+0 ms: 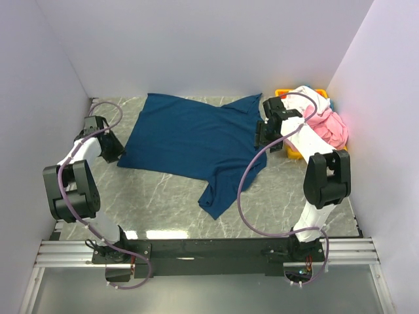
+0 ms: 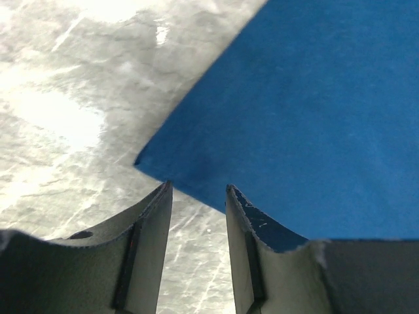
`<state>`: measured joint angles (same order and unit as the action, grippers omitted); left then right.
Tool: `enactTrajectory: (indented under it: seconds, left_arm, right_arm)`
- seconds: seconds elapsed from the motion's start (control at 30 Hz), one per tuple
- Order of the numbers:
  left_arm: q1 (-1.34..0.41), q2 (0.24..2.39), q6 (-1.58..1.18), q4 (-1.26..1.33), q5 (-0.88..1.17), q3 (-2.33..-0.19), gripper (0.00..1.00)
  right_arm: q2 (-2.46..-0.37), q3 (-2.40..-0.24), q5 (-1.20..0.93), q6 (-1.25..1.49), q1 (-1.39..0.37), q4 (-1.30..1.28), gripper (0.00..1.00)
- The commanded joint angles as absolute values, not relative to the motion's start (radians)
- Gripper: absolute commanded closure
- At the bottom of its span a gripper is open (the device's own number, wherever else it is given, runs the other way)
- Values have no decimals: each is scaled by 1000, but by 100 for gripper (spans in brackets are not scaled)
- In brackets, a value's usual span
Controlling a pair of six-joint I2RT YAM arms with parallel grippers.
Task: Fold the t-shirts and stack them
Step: Flatten the tshirt out
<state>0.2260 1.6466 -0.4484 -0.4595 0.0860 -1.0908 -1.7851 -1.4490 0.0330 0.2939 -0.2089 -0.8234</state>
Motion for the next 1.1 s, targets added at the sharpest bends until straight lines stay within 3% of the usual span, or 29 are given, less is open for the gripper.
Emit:
enactTrajectory:
  seconds: [0.0, 0.13, 0.27, 1.07]
  left_arm:
    - [242, 1643, -434, -451, 58, -1078, 57]
    - [244, 1663, -423, -456, 43, -1071, 57]
    - [245, 1674, -411, -454, 20, -1049, 65]
    - [244, 1741, -419, -374, 17, -1032, 60]
  right_arm:
    - [-1738, -1459, 3, 311, -219, -821, 35]
    - [-1738, -1448, -20, 316, -232, -821, 35]
    - [-1740, -1456, -21, 316, -242, -827, 35]
    - [-1761, -1468, -61, 328, -316, -834, 35]
